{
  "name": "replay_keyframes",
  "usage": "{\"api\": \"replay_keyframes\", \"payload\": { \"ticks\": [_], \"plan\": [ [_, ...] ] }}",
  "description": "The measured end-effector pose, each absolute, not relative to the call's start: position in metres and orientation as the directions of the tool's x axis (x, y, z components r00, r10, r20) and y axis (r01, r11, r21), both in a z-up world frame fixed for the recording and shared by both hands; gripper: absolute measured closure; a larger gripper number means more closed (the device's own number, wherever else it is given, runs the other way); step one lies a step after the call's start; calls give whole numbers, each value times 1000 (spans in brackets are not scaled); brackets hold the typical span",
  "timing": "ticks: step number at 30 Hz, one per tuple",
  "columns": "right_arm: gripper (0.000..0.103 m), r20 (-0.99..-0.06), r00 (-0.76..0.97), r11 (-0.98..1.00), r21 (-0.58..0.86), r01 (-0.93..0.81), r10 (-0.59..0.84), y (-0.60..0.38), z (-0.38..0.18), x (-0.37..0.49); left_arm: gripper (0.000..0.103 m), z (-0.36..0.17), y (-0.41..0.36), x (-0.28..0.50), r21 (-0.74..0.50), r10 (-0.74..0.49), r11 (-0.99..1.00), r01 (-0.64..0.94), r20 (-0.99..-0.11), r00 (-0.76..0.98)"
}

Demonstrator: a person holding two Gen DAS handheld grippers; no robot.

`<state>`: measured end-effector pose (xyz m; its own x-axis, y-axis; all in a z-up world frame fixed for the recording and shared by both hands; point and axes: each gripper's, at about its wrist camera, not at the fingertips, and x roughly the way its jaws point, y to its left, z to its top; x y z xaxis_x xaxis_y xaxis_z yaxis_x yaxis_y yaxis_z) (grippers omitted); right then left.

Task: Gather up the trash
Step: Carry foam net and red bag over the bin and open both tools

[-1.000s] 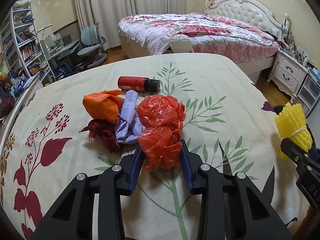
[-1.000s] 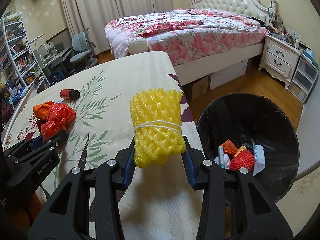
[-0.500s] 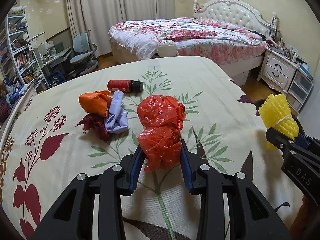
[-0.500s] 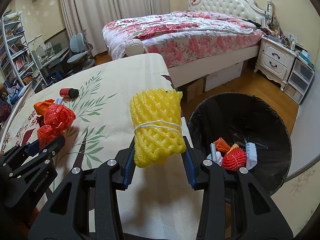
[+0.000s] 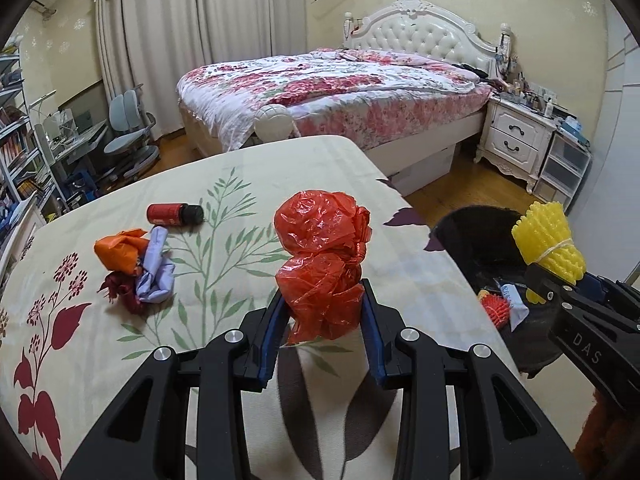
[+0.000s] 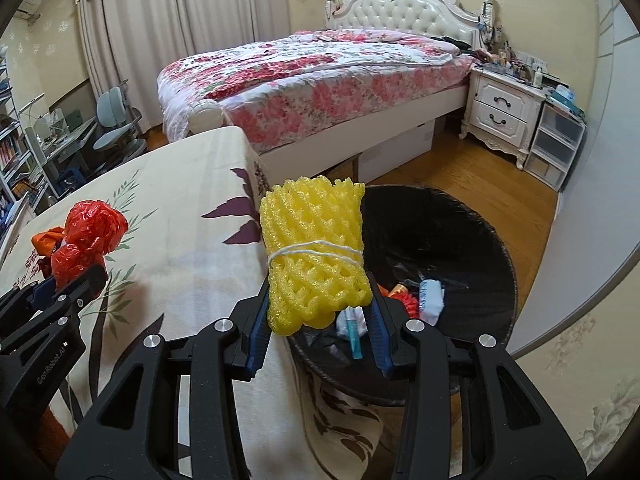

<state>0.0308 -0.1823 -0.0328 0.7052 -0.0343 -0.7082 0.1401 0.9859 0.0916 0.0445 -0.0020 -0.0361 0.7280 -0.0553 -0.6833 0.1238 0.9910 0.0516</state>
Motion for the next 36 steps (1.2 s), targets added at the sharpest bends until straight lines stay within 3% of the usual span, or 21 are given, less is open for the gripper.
{"api": "replay_keyframes", "payload": {
  "ticks": [14, 36],
  "plan": [
    [62, -698, 700, 963, 61, 264, -148, -233, -34, 33, 67, -39, -70, 64, 69, -137, 966, 247, -676, 724],
    [61, -700, 687, 936, 80, 344, -193, -270, -46, 48, 66, -55, -128, 101, 101, -155, 946, 308, -695, 702]
  ]
}}
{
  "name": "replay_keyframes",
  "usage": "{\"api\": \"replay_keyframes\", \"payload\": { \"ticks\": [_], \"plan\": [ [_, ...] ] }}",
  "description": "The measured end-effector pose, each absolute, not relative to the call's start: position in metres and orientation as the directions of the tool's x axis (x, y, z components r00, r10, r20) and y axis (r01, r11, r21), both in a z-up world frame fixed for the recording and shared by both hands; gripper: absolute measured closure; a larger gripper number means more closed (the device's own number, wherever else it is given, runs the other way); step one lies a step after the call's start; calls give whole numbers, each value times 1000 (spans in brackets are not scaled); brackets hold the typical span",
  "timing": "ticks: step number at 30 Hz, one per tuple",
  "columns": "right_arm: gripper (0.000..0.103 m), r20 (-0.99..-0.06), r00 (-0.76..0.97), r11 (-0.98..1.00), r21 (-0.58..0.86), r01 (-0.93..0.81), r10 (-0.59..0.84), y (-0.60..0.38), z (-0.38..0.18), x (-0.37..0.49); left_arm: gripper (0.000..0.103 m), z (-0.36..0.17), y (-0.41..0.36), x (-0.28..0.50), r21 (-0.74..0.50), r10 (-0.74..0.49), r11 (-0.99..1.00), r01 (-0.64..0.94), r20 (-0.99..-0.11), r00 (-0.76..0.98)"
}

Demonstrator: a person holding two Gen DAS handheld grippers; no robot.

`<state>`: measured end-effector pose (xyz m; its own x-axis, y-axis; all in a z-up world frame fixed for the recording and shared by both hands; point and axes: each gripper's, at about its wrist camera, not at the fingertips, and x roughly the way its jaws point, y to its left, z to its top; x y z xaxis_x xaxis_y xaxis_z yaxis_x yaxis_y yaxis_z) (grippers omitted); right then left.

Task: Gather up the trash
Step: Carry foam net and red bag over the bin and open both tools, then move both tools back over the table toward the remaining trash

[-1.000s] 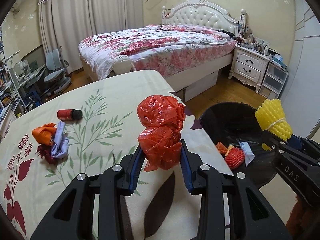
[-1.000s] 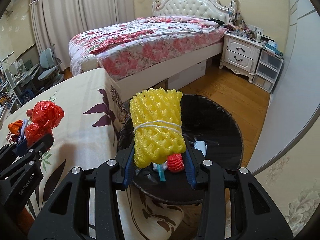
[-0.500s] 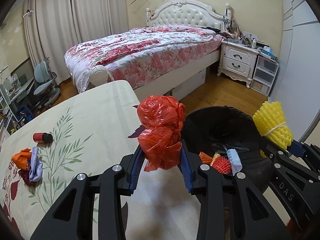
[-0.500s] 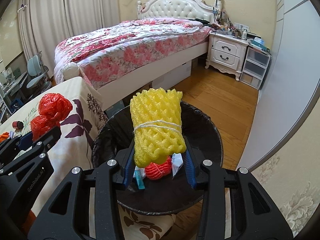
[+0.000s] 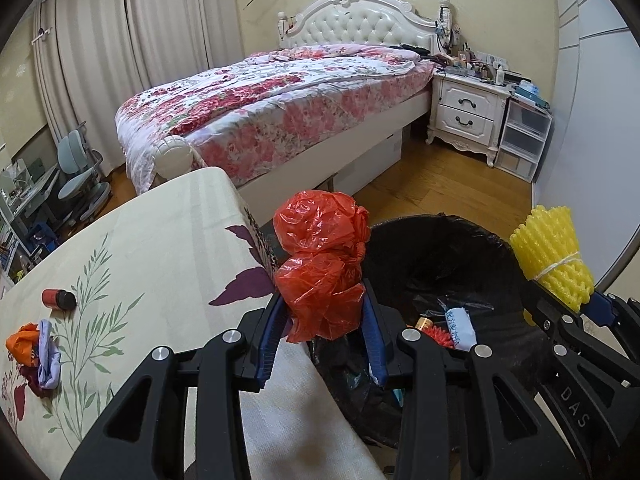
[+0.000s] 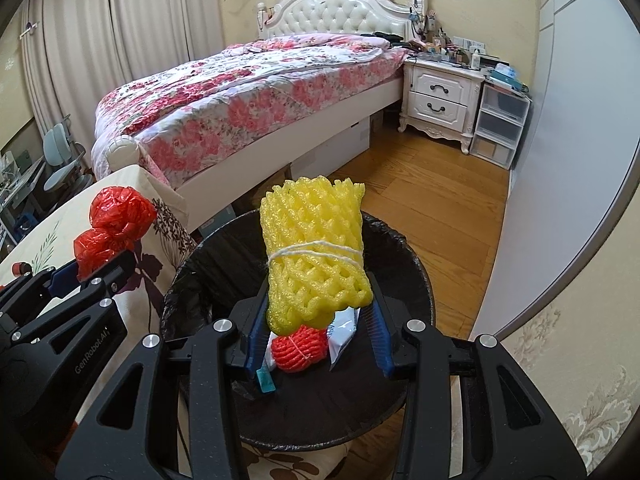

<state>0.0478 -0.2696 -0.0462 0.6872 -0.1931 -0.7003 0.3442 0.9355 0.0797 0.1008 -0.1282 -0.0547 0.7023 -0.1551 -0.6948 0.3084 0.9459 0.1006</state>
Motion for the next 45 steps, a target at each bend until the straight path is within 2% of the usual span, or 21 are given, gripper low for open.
{"api": "replay_keyframes", "payload": {
  "ticks": [3, 8, 14, 19, 31, 45],
  "plan": [
    [57, -700, 684, 932, 70, 355, -208, -272, -50, 48, 57, -59, -132, 103, 107, -156, 941, 322, -707, 690],
    [49, -701, 676, 924, 64, 377, -227, -277, -53, 46, 33, -61, -134, 102, 119, -145, 941, 317, -704, 695],
    [43, -704, 666, 918, 53, 393, -244, -279, -55, 44, 23, -57, -127, 101, 121, -124, 951, 285, -695, 708],
    [34, -703, 667, 918, 49, 393, -248, -275, -53, 40, 21, -49, -109, 94, 124, -100, 961, 247, -677, 729],
    [33, -699, 692, 949, 64, 308, -178, -235, -44, 41, 20, -38, -41, 76, 142, 8, 983, 115, -662, 749],
    [33, -699, 715, 991, 76, 110, -26, -142, -33, 58, 20, -26, 68, 63, 145, 160, 986, -85, -651, 742]
  ]
}}
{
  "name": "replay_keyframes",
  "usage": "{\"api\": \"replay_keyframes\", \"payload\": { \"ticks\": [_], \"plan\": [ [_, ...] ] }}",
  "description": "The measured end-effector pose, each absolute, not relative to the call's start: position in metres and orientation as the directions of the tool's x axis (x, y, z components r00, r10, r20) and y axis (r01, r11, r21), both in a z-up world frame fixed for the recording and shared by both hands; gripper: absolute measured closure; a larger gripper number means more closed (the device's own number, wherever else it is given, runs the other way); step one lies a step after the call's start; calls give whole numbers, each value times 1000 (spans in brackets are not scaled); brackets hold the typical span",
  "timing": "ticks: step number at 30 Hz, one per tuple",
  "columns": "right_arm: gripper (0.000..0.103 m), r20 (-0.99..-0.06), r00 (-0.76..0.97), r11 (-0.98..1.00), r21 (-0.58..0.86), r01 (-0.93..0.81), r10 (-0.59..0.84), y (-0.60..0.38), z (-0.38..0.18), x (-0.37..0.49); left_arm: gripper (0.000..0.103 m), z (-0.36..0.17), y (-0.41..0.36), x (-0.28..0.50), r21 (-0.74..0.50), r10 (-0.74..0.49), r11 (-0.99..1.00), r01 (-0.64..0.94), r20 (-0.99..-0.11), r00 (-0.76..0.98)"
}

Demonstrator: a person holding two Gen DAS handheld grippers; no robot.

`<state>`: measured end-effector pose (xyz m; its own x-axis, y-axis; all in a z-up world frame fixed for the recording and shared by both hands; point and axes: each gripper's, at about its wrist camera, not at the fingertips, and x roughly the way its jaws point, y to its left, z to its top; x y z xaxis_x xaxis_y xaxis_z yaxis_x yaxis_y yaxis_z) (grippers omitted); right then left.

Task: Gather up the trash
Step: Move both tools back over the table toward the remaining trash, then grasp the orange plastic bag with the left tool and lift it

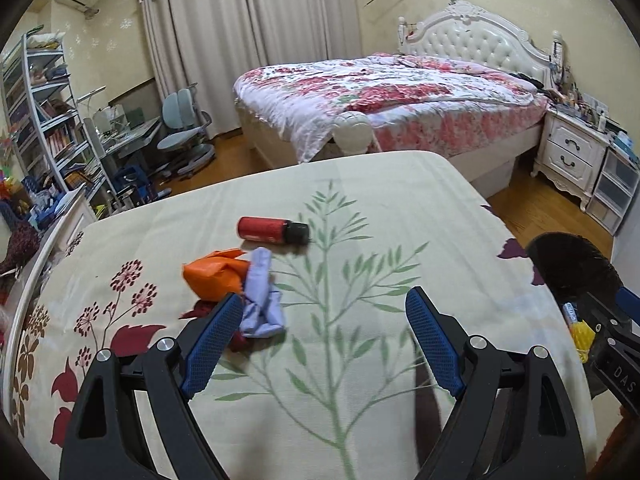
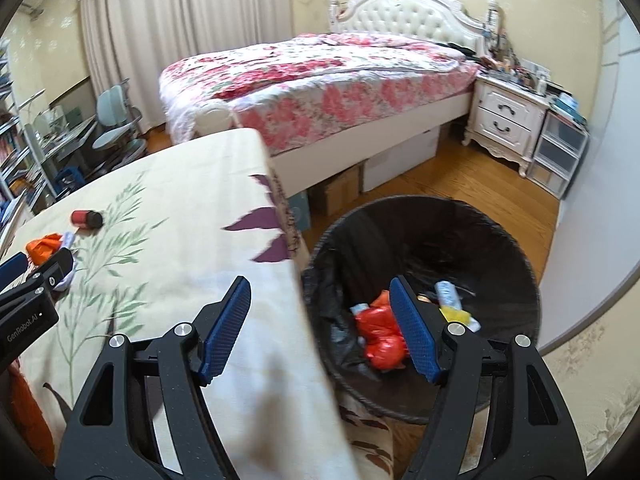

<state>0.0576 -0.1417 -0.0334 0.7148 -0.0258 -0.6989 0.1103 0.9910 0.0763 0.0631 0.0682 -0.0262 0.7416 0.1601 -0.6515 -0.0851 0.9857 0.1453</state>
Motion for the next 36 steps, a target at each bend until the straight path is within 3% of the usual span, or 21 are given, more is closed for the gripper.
{"api": "replay_keyframes", "payload": {
  "ticks": [12, 21, 24, 36],
  "plan": [
    [33, -699, 711, 997, 63, -52, 82, -65, -27, 75, 24, -23, 143, 76, 135, 232, 972, -190, -654, 720],
    [33, -703, 701, 992, 63, -106, 119, -37, -27, 83, 52, -35, 161, 95, 110, 190, 981, -160, -700, 688],
    [33, -708, 696, 992, 61, -114, 123, -32, -30, 85, 65, -35, 162, 94, 101, 171, 985, -142, -700, 694],
    [33, -715, 684, 987, 55, -149, 143, -15, -33, 87, 66, -20, 186, 81, 54, 163, 984, -171, -676, 719]
  ]
}}
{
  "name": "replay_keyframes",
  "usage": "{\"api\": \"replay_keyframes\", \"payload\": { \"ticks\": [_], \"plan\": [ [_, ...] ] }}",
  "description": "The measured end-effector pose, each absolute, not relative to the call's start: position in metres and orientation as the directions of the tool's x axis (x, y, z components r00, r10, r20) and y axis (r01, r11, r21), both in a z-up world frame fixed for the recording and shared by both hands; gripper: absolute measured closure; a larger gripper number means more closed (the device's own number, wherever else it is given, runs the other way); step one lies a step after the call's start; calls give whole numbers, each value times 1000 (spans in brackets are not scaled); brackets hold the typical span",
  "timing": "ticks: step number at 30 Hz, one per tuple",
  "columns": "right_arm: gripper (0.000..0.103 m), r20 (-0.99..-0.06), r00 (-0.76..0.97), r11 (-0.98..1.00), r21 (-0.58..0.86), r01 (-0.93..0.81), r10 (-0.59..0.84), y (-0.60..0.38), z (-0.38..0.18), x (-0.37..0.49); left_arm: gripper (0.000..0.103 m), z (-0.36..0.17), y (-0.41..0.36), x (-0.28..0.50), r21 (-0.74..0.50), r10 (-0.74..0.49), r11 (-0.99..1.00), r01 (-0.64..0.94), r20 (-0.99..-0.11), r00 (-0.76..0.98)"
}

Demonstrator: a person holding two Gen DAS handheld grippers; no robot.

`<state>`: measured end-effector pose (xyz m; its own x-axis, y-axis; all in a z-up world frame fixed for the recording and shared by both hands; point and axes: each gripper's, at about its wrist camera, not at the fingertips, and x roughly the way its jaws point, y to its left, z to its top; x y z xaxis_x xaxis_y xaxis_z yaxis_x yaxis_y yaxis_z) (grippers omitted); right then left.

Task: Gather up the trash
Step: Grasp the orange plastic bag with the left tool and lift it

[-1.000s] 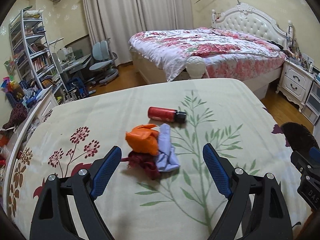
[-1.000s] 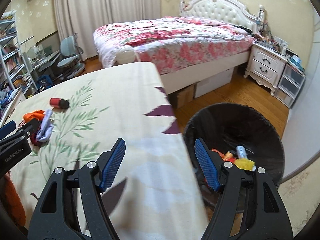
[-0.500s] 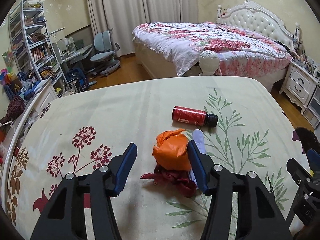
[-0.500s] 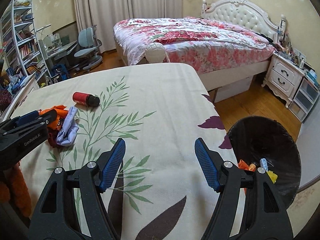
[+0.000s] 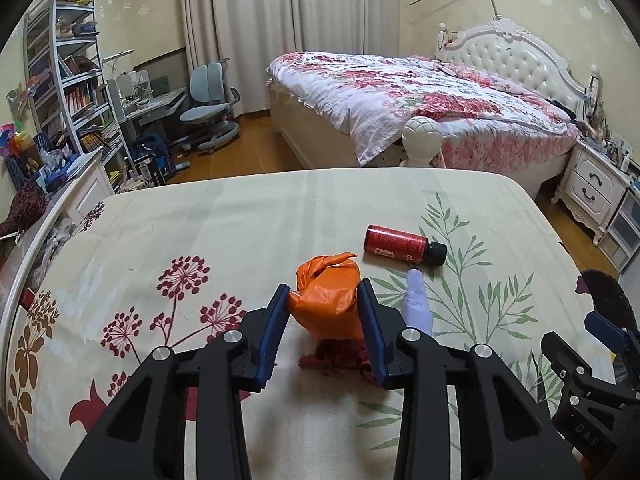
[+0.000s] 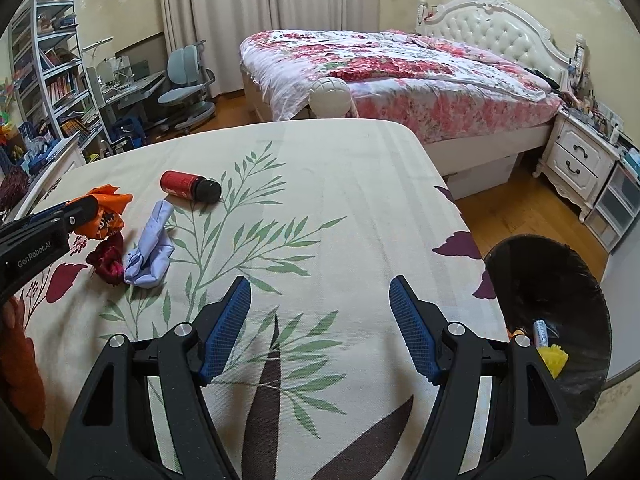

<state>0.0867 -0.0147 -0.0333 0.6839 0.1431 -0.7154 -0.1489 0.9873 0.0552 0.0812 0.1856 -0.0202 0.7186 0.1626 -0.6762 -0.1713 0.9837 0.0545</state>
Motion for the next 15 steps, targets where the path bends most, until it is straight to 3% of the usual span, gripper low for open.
{"api": "replay_keyframes", "payload": {
  "ticks": [15],
  "plan": [
    [33, -714, 673, 971, 44, -234, 195, 31, -30, 82, 66, -32, 238, 57, 43, 211, 967, -251, -689, 693]
  ]
}}
